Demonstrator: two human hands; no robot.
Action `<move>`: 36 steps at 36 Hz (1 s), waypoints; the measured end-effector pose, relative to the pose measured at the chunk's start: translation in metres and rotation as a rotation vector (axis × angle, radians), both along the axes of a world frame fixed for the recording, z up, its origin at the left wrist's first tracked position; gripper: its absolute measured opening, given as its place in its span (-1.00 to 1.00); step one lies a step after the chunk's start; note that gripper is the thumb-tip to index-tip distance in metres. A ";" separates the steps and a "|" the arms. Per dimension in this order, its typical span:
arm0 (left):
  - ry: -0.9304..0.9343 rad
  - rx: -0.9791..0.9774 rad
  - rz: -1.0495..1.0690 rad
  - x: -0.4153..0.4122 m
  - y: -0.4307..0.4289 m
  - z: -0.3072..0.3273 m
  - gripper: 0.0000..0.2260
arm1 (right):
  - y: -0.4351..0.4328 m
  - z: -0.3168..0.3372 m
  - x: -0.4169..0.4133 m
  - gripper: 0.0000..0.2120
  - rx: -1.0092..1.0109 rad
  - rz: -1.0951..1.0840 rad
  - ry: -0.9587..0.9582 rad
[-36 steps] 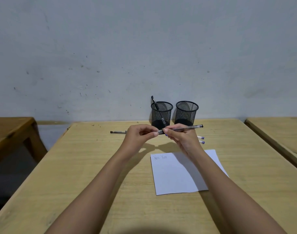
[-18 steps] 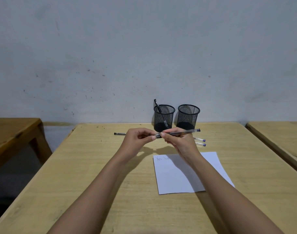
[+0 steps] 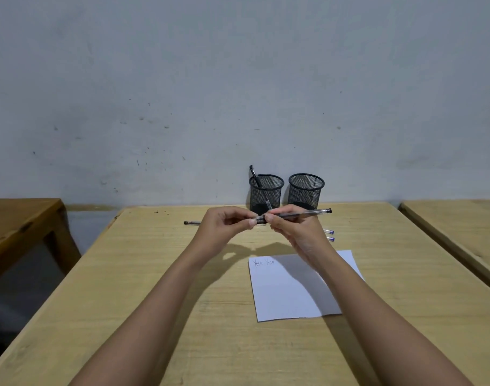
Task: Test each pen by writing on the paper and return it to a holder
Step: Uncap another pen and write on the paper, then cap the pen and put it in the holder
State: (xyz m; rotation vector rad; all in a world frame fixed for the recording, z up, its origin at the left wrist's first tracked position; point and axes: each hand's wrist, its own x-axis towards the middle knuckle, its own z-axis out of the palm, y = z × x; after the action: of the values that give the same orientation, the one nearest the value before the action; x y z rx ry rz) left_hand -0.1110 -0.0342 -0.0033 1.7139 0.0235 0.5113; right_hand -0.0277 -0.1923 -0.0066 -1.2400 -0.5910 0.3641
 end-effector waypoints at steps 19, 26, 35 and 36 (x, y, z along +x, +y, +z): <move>0.241 0.453 -0.091 0.026 0.037 0.061 -0.91 | -0.031 0.037 0.041 -0.81 -0.485 0.025 -0.328; 0.076 0.311 0.002 0.065 0.031 0.068 -0.84 | -0.005 0.043 0.054 -0.75 -0.711 -0.047 -0.552; 0.206 0.270 0.168 0.106 0.032 0.006 -0.31 | 0.013 0.057 0.103 -0.73 -0.282 -0.415 -0.349; 0.233 0.287 0.170 0.110 0.032 -0.001 -0.25 | 0.017 0.058 0.108 -0.71 -0.257 -0.412 -0.336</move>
State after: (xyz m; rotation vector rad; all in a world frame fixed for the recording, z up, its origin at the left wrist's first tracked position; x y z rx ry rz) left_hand -0.0010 -0.0026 -0.0044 2.0577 0.2767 0.4533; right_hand 0.0800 -0.1752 0.0511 -1.6480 -0.5664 -0.1226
